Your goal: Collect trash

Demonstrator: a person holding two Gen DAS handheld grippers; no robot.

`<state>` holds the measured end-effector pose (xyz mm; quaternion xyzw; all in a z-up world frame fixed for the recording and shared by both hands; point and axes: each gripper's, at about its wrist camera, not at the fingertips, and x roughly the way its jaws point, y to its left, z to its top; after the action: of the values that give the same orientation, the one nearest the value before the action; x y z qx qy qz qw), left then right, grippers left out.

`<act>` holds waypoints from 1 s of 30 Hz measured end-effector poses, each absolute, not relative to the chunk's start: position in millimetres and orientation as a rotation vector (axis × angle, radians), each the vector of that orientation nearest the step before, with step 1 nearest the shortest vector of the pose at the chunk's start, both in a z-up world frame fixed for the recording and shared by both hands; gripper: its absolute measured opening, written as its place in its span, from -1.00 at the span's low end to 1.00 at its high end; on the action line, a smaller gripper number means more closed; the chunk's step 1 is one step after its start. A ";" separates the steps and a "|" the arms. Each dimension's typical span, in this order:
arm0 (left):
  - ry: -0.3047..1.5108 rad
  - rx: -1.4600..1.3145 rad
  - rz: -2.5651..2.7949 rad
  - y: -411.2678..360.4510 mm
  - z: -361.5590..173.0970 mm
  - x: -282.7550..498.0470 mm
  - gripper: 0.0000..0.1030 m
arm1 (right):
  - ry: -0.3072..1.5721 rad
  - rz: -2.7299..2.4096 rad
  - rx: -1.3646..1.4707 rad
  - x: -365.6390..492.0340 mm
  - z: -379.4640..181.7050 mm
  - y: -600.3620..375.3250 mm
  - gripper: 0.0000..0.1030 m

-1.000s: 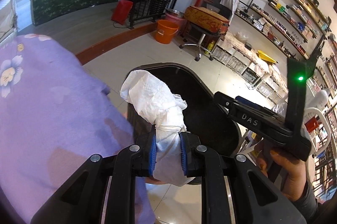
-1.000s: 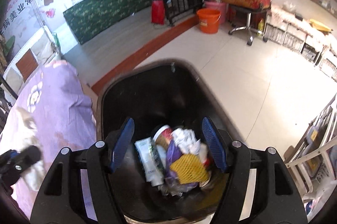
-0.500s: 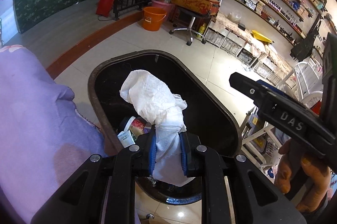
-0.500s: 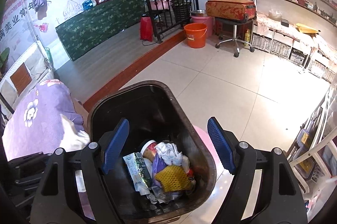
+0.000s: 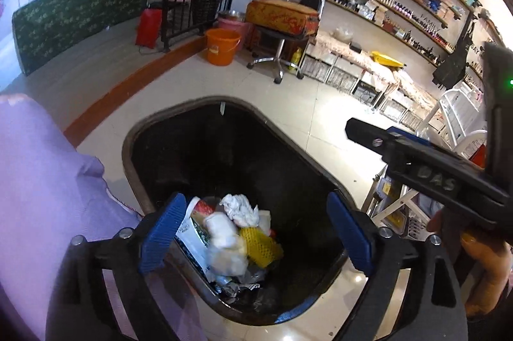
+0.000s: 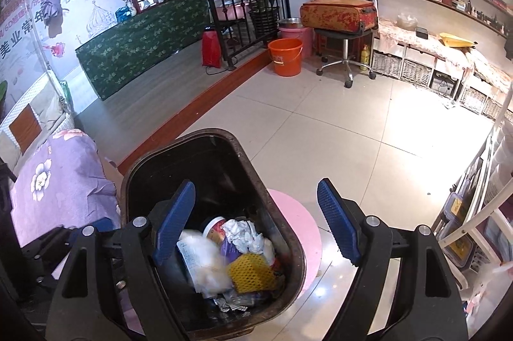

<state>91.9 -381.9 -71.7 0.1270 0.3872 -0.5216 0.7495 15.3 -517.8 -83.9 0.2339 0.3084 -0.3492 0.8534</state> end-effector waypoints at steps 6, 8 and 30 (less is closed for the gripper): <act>0.757 0.245 -1.106 -352.1 -46.9 86.5 0.88 | 0.619 -0.729 0.470 15.7 -75.4 -510.5 0.69; 0.741 0.226 -1.085 -339.0 -42.3 87.8 0.88 | 0.590 -0.726 0.443 16.0 -69.8 -504.7 0.73; 0.555 0.045 -0.490 -148.0 -3.5 100.4 0.88 | 0.425 -0.471 0.187 57.4 -22.6 -328.4 0.89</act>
<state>100.4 -148.0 -3.5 0.0220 0.2712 -0.2393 0.9320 57.4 -328.4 -22.6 0.0920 0.2085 -0.2311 0.9459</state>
